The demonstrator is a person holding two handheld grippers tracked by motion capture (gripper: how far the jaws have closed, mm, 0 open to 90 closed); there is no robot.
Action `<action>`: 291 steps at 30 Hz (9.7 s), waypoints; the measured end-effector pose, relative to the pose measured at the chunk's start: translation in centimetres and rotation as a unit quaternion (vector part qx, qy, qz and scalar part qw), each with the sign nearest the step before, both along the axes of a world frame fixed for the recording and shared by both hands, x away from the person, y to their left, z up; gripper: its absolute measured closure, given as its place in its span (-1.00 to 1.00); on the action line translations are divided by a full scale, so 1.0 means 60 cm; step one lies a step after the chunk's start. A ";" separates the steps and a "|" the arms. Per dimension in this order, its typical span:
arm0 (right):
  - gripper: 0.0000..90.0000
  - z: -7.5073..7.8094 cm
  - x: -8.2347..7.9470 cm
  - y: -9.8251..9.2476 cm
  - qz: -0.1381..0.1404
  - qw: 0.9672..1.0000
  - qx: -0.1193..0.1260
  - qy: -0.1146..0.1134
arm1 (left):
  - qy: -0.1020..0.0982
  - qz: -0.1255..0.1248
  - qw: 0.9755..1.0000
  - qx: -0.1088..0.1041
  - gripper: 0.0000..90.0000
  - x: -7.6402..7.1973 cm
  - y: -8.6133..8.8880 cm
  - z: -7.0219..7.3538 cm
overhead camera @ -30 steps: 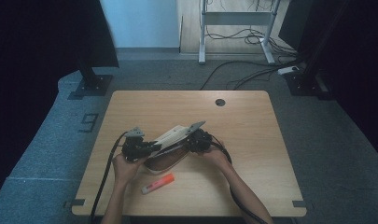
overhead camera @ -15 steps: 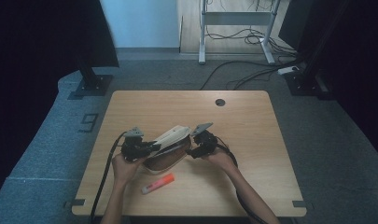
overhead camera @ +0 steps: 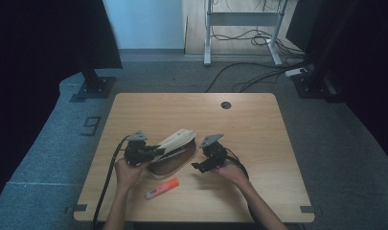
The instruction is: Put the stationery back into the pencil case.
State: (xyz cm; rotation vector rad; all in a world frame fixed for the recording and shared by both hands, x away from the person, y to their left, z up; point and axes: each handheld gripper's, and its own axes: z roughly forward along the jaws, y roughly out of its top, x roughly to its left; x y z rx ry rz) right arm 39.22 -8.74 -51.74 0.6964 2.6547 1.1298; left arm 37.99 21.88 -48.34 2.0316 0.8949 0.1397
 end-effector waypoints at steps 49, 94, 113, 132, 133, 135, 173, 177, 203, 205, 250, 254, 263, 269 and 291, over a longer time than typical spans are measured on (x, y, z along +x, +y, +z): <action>0.00 -0.039 -0.085 0.149 0.191 0.981 -0.024 -0.010 | 0.000 0.000 1.000 -0.001 0.68 -0.001 0.017 0.000; 0.46 0.015 -0.097 0.092 0.172 0.985 0.000 0.001 | -0.001 0.000 1.000 0.007 0.68 -0.004 0.013 0.003; 0.46 0.033 -0.062 0.045 0.106 0.994 0.003 -0.009 | -0.004 0.003 1.000 0.005 0.68 -0.007 0.010 0.008; 0.46 0.019 -0.015 0.059 0.072 0.997 -0.023 -0.015 | 0.001 -0.004 1.000 0.000 0.68 -0.006 0.005 0.006; 0.46 0.018 -0.011 0.063 0.069 0.997 -0.024 -0.016 | 0.001 -0.005 1.000 -0.001 0.68 -0.006 0.003 0.006; 0.46 0.017 -0.006 0.067 0.068 0.997 -0.027 -0.018 | 0.001 -0.006 1.000 -0.001 0.68 -0.006 0.003 0.006; 0.22 -0.002 0.053 0.081 0.009 0.998 -0.063 -0.030 | 0.003 -0.010 1.000 0.002 0.68 -0.006 -0.003 0.004; 0.10 -0.004 0.057 0.074 -0.007 0.997 -0.072 -0.033 | 0.003 -0.010 1.000 0.001 0.68 -0.006 -0.002 0.005; 0.63 0.000 0.067 0.068 -0.045 0.998 -0.045 -0.019 | 0.008 -0.018 1.000 -0.001 0.67 -0.006 -0.005 0.003; 0.63 0.000 0.068 0.070 -0.047 0.998 -0.045 -0.019 | 0.008 -0.018 1.000 -0.001 0.66 -0.006 -0.006 0.003; 0.06 0.014 0.029 0.018 -0.055 0.998 -0.018 -0.023 | -0.008 -0.020 0.999 0.044 -0.23 0.007 0.001 -0.029; 0.04 0.011 0.029 0.014 -0.058 0.998 -0.021 -0.019 | -0.019 -0.022 0.998 0.050 -0.23 0.006 -0.007 -0.034; -0.03 0.010 0.026 -0.002 -0.059 0.998 -0.017 -0.003 | -0.053 -0.021 0.995 0.079 -0.29 0.000 -0.022 -0.046; -0.10 0.019 0.018 -0.013 -0.055 0.998 -0.016 -0.008 | -0.055 -0.018 0.996 0.074 -0.29 0.000 -0.022 -0.048; -0.56 0.037 -0.014 -0.072 -0.070 0.997 -0.003 -0.024 | -0.045 -0.001 0.998 0.051 -0.58 -0.024 0.014 0.001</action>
